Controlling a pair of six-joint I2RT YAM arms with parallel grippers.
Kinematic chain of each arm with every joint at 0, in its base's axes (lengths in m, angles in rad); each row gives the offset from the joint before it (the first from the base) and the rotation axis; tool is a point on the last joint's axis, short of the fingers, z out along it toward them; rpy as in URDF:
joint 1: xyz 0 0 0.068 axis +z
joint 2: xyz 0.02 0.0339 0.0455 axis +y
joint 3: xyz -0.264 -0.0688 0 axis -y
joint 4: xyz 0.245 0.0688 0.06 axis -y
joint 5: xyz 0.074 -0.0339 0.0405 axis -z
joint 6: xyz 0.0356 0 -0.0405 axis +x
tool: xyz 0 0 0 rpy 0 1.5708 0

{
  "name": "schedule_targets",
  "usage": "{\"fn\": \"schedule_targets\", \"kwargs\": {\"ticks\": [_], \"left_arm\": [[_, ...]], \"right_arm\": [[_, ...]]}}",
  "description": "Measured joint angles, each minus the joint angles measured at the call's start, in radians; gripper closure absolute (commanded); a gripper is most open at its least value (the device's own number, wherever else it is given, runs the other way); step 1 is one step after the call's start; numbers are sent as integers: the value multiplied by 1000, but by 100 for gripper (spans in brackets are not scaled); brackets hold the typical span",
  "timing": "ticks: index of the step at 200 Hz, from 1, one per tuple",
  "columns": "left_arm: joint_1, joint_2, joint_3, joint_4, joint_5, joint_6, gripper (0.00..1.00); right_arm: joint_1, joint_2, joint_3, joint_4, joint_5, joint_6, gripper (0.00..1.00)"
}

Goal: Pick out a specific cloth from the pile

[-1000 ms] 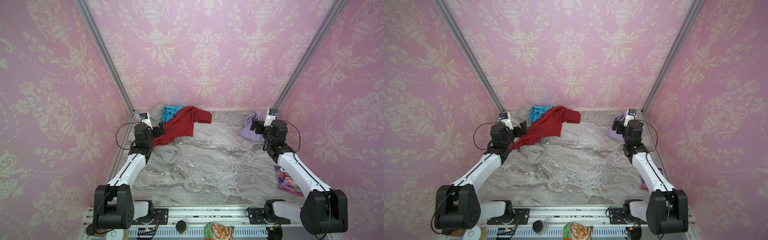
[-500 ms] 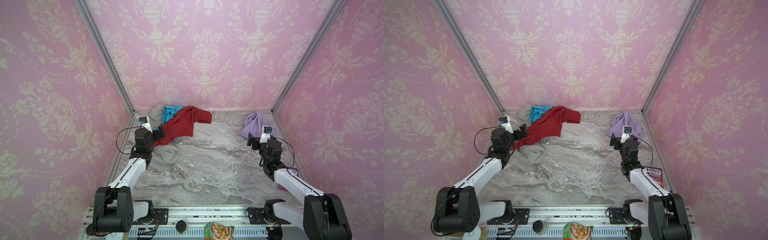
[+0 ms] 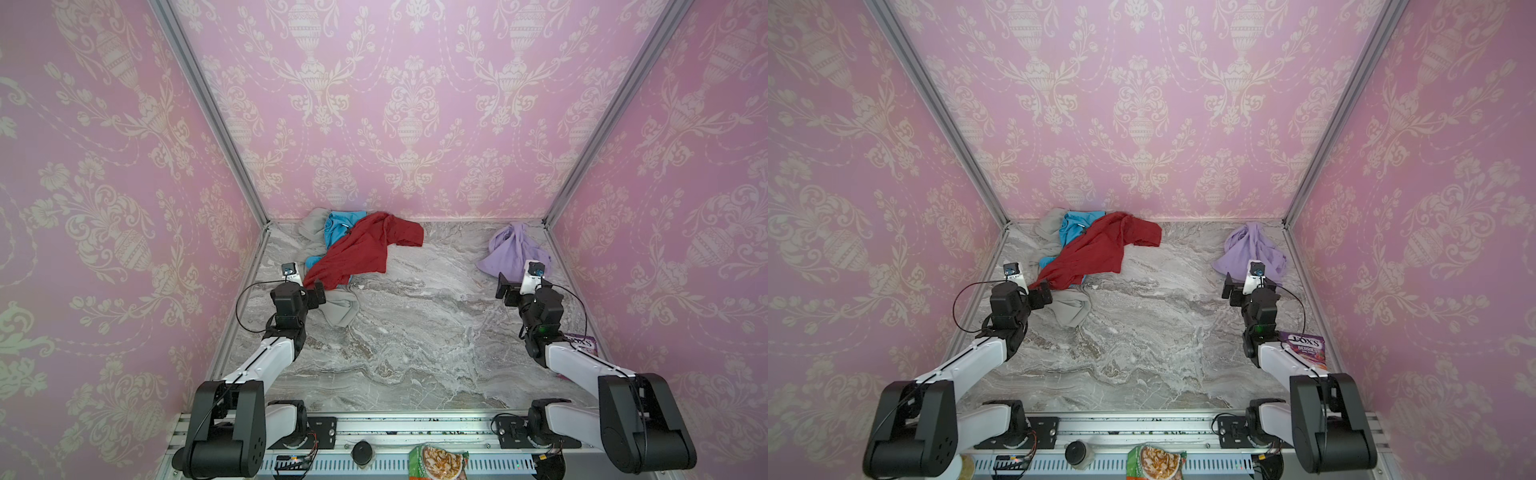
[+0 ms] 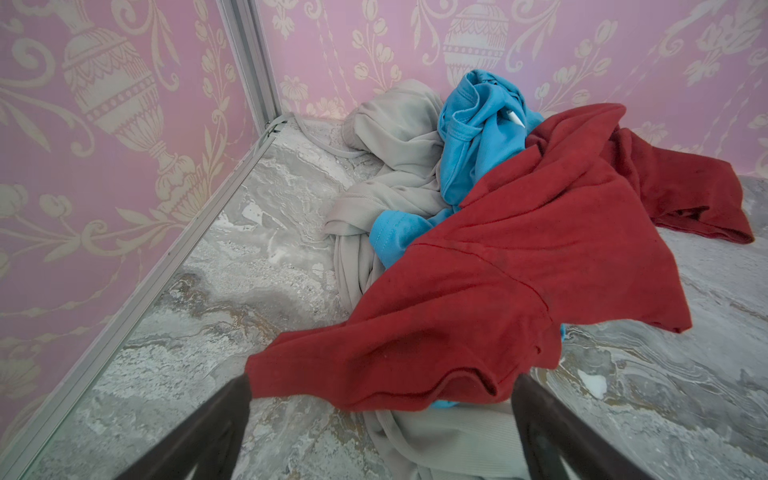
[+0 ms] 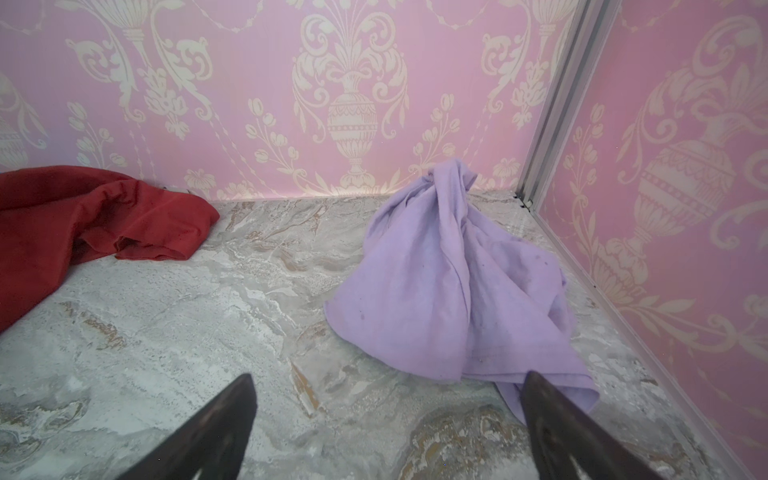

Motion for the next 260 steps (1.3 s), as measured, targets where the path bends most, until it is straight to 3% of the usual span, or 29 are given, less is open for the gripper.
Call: {"fn": "schedule_targets", "kwargs": {"ticks": [36, 96, 164, 224, 260], "left_arm": [[0, 95, -76, 180, -23, 10, 1], [0, 191, -96, 340, -35, 31, 1], [0, 259, -100, 431, -51, 38, 1], [0, 368, -100, 487, -59, 38, 1], [1, 375, -97, 499, -58, 38, 1]], "right_arm": [[-23, 23, 0, 3, -45, 24, 0], [-31, 31, -1, 3, -80, 48, 0], [-31, 198, -34, 112, -87, 50, 0], [-30, 299, -70, 285, -86, 51, 0], [-25, 313, -66, 288, -96, 48, 0]]}}
